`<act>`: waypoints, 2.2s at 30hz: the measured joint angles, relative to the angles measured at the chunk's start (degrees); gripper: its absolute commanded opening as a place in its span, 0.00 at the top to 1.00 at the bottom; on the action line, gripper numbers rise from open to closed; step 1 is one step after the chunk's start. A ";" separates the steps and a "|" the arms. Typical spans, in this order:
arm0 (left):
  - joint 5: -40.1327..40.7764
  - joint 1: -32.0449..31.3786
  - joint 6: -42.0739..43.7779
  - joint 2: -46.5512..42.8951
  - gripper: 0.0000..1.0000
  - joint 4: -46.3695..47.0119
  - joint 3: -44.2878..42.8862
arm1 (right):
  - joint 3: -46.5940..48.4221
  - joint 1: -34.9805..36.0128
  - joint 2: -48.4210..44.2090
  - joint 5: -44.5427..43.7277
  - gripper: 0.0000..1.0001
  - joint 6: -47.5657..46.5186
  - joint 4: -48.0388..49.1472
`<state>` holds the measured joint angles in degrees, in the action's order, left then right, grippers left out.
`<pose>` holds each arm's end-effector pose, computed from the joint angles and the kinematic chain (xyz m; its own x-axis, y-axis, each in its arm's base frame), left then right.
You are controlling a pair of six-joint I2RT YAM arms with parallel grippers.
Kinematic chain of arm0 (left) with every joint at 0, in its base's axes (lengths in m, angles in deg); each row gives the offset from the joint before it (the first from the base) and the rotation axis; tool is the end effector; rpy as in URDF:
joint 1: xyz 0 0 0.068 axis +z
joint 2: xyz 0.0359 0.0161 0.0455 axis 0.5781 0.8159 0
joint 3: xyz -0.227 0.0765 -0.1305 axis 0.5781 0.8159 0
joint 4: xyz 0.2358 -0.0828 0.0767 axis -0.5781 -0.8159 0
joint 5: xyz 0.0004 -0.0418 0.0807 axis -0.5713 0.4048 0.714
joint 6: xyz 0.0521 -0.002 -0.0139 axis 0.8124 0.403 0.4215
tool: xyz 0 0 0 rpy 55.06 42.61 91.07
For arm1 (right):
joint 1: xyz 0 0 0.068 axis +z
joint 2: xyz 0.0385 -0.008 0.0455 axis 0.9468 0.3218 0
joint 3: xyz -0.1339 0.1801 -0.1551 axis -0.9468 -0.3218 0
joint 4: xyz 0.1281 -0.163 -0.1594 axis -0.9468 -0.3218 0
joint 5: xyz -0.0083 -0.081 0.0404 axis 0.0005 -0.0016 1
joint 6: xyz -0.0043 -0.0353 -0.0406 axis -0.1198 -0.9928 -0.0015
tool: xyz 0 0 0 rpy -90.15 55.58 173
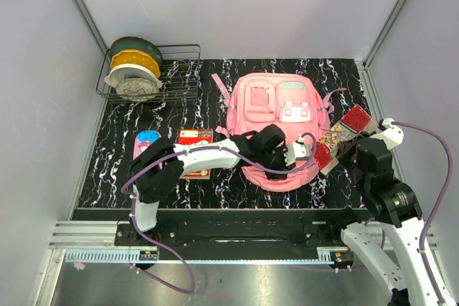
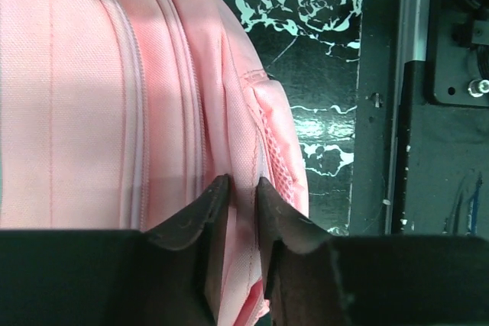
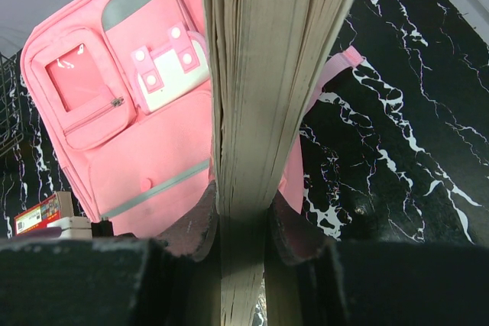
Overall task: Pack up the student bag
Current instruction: Place the book in the student bag.
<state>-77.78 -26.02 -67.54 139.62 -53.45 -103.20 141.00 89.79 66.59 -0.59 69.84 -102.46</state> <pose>0.1901 -0.3790 0.2048 -0.1353 0.6485 -0.7491 0.9888 0.0408 -0.1434 0.0924 0.0144 0.3434 -0.3154 0.4430 -0.8392 0.3279 0.8808 0.3417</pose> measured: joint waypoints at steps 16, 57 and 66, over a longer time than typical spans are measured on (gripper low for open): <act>5.27 0.74 -0.48 -1.27 1.00 -2.10 -0.59 | -0.24 0.00 -0.98 -0.07 1.00 -0.02 -0.07; 16.09 10.05 -9.42 -15.85 1.00 -5.03 -10.56 | -32.59 0.00 9.53 46.16 1.00 28.13 43.36; 15.78 9.33 -10.60 -21.57 1.00 -4.90 -6.14 | -30.16 -0.15 29.81 44.72 1.00 27.32 61.70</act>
<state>-62.00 -16.69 -78.14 118.05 -58.34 -109.34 110.84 89.64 96.40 44.13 97.16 -40.75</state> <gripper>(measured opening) 0.034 0.254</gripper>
